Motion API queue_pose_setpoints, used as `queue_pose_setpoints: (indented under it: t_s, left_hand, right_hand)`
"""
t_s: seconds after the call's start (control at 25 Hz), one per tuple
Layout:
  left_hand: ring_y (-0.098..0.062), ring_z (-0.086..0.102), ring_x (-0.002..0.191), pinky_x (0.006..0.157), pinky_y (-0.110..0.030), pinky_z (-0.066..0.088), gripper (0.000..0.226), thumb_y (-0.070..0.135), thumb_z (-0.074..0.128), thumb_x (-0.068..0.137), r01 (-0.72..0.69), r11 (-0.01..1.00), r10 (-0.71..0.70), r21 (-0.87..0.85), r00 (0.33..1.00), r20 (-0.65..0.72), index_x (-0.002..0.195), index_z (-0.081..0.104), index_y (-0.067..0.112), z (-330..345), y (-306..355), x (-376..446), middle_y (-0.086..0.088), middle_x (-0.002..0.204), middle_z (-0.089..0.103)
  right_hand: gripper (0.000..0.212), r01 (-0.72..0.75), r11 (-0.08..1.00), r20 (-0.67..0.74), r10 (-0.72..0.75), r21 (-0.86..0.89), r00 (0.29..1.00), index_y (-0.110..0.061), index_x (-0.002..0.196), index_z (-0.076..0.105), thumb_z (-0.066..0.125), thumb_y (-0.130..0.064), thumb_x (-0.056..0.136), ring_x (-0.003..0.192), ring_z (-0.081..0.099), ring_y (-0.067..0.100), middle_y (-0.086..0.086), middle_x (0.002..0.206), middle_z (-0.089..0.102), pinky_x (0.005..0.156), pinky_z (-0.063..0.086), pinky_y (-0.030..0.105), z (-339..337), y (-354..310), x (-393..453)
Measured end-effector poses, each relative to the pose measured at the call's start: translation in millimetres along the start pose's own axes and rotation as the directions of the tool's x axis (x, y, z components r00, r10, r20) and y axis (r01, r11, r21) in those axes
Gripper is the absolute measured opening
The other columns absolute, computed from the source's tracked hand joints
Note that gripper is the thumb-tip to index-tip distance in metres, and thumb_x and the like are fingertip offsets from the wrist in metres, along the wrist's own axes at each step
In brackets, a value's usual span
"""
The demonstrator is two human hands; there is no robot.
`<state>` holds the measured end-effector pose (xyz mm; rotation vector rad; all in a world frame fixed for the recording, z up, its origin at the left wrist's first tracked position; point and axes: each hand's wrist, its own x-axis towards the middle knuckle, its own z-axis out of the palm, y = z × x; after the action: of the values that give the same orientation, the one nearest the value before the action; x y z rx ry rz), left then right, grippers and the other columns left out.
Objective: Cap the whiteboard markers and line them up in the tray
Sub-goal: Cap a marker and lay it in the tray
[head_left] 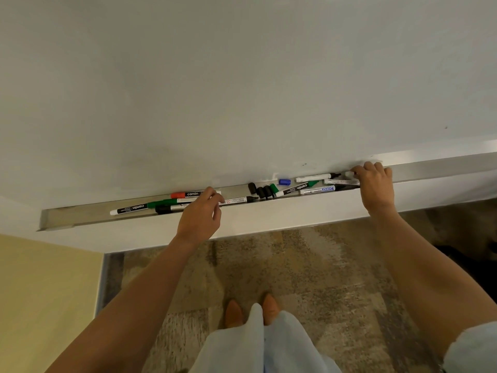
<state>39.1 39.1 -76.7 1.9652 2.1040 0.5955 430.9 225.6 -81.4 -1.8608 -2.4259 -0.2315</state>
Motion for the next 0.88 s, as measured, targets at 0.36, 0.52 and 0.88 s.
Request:
queue_pose_setpoints:
  t_s: [0.36,0.52,0.88]
  left_hand:
    - [-0.001,0.054,0.078,0.069,-0.020,0.047,0.017,0.010,0.059,0.090,-0.050,0.938,0.050,-0.343,0.999,-0.008,0.105,0.067,0.015,3,39,24,0.009,0.096,0.053]
    - [-0.005,0.061,0.098,0.085,-0.022,0.053,0.035,0.009,0.066,0.087,-0.026,0.829,0.018,-0.559,1.000,-0.018,0.121,0.064,0.014,3,69,40,0.003,0.109,0.064]
    - [-0.001,0.067,0.093,0.079,-0.011,0.051,0.022,0.017,0.061,0.093,0.015,0.684,-0.091,-0.729,0.994,-0.065,0.113,0.065,0.027,5,88,20,0.020,0.100,0.071]
  right_hand:
    - [0.017,0.072,0.922,-0.319,0.058,0.380,0.946,-0.003,0.108,0.064,0.054,-0.009,0.095,0.080,0.052,0.032,0.014,0.088,0.061,0.073,0.031,0.035,-24,-79,-14]
    - [0.019,0.247,0.825,-0.359,-0.058,0.508,0.932,-0.005,0.109,0.063,0.053,-0.012,0.094,0.078,0.049,0.024,0.010,0.088,0.060,0.071,0.036,0.033,-38,-129,-27]
    - [0.016,0.203,0.332,-0.180,-0.099,0.921,0.979,-0.013,0.111,0.061,0.055,-0.007,0.097,0.083,0.053,0.006,-0.003,0.095,0.056,0.071,0.047,0.014,-71,-203,-59]
